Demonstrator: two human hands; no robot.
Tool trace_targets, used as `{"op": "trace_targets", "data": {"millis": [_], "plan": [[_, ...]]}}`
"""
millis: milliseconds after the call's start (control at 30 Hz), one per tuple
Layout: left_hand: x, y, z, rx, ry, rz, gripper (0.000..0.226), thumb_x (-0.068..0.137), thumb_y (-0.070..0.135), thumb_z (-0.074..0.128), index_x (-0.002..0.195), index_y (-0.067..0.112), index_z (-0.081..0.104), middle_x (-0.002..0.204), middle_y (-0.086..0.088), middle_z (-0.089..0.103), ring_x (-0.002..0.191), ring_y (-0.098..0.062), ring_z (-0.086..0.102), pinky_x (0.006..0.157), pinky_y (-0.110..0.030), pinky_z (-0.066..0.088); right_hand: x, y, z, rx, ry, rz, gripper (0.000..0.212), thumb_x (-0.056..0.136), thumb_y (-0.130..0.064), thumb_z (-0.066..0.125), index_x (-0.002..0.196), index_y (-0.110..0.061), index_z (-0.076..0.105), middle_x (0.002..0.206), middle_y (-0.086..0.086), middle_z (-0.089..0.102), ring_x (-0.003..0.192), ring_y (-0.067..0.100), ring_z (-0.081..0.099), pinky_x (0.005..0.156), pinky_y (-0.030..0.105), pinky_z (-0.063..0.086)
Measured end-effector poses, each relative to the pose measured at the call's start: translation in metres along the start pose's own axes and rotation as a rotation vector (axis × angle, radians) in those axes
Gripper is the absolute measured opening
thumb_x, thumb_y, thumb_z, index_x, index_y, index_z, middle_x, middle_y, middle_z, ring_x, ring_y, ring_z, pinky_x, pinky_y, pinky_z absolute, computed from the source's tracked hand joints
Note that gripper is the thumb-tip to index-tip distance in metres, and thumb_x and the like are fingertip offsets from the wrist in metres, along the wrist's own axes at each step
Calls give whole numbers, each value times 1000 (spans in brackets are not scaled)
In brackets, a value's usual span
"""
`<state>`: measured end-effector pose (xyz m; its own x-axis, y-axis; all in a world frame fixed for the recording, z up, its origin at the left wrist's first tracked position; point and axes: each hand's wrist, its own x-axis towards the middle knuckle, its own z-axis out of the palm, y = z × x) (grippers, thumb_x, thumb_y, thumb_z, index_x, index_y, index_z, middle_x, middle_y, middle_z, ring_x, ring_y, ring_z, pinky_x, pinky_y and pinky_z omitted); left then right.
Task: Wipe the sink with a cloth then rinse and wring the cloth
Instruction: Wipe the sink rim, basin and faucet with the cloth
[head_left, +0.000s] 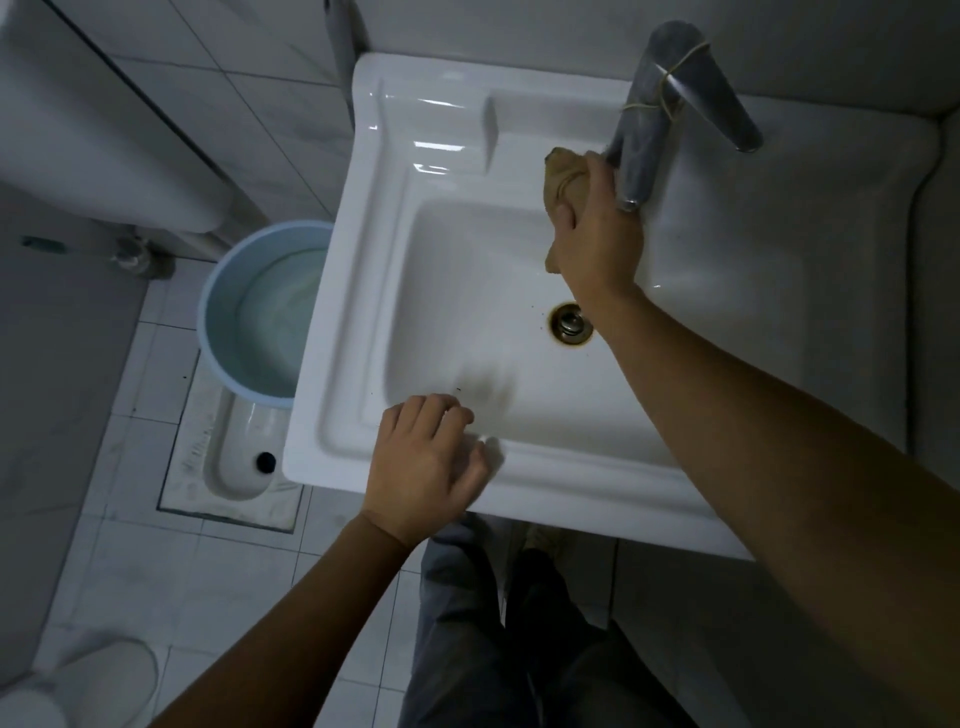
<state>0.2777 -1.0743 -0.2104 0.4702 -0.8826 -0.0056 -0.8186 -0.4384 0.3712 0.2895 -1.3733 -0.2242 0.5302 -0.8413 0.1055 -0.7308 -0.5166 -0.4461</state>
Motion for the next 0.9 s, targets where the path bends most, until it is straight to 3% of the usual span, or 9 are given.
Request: {"op": "trace_targets", "data": {"millis": [133, 300, 433, 500, 633, 733, 900], "plan": [[-2, -54, -28, 54, 51, -20, 36, 87, 41, 60, 107, 12, 65, 115, -7, 63, 103, -25, 56, 85, -36, 36, 10, -12, 9, -3, 5, 37, 51, 99, -33, 55, 147, -22, 41, 148, 11, 47, 129, 28, 54, 100, 36, 53], [-2, -103, -37, 162, 7, 103, 38, 91, 43, 54, 104, 10, 68, 121, -10, 65, 109, -29, 59, 92, -41, 37, 16, -37, 25, -137, 22, 106, 53, 94, -30, 62, 142, -17, 43, 148, 21, 41, 132, 33, 47, 104, 38, 50], [-3, -107, -32, 142, 25, 118, 28, 88, 38, 58, 98, 14, 67, 121, -7, 63, 110, -27, 57, 94, -41, 36, 13, -48, 29, -7, -74, -52, 48, 91, -25, 63, 136, -20, 49, 135, 12, 48, 122, 28, 53, 101, 37, 51], [-3, -109, -33, 124, 31, 122, 25, 87, 36, 59, 96, 14, 66, 122, -7, 64, 111, -27, 57, 95, -41, 35, 0, -59, 30, 107, -176, -177, 49, 85, -19, 65, 133, -18, 53, 129, 13, 49, 115, 30, 55, 98, 39, 50], [-3, -109, -32, 111, 31, 115, 25, 88, 36, 58, 98, 14, 66, 122, -7, 65, 113, -27, 58, 96, -42, 36, -51, -72, 34, 144, -586, -349, 47, 85, -21, 66, 130, -16, 55, 125, 9, 51, 106, 31, 60, 89, 40, 52], [-3, -111, -31, 87, 59, 121, 26, 89, 36, 58, 99, 14, 67, 121, -6, 65, 113, -26, 58, 97, -42, 37, -73, -57, 27, 203, -478, -296, 42, 83, -17, 66, 124, -17, 57, 123, 5, 50, 100, 27, 61, 81, 38, 54], [-5, -112, -30, 42, 86, 131, 25, 88, 33, 57, 101, 13, 66, 122, -7, 66, 112, -26, 58, 97, -41, 37, -31, -56, 10, 212, -153, -197, 43, 86, -25, 60, 128, -20, 55, 129, 7, 50, 113, 21, 56, 89, 27, 44]]}}
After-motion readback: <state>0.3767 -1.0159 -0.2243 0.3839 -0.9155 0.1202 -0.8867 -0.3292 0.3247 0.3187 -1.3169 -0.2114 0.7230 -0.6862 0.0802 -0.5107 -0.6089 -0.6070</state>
